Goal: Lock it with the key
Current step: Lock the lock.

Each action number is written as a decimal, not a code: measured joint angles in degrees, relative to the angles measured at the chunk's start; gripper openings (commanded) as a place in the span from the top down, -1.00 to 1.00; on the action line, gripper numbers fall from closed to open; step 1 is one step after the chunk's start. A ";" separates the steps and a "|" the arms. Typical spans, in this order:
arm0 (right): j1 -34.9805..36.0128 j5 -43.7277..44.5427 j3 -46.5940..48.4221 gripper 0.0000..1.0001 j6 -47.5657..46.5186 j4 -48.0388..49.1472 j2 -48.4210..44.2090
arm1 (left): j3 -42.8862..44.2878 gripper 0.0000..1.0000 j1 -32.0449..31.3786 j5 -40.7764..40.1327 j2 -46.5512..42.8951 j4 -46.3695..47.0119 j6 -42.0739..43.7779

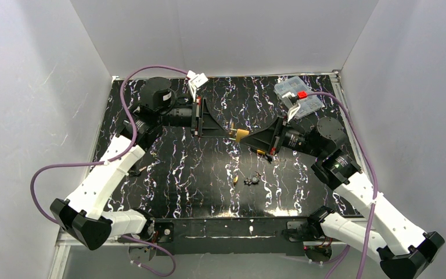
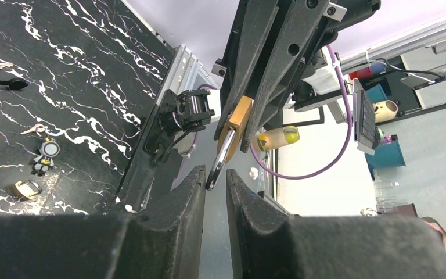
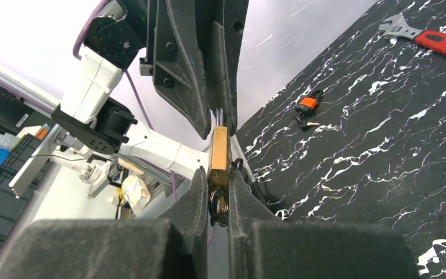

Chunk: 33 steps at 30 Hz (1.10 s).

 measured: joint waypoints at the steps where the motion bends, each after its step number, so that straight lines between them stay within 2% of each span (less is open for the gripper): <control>1: -0.09 -0.04 0.00 0.97 0.13 0.09 0.02 | 0.00 0.67 0.00 0.09 0.00 0.00 0.00; 5: -0.13 -0.59 0.00 0.97 0.57 0.39 0.26 | 0.00 0.76 0.02 0.13 -0.09 0.00 -0.04; 9: -0.42 -1.99 0.00 0.97 0.90 1.77 0.83 | 0.00 1.00 0.07 -0.24 -0.33 -0.04 0.09; 33: -1.49 -11.61 3.06 0.97 3.85 5.38 6.64 | -0.04 1.00 -1.18 -4.87 -4.72 -2.73 7.13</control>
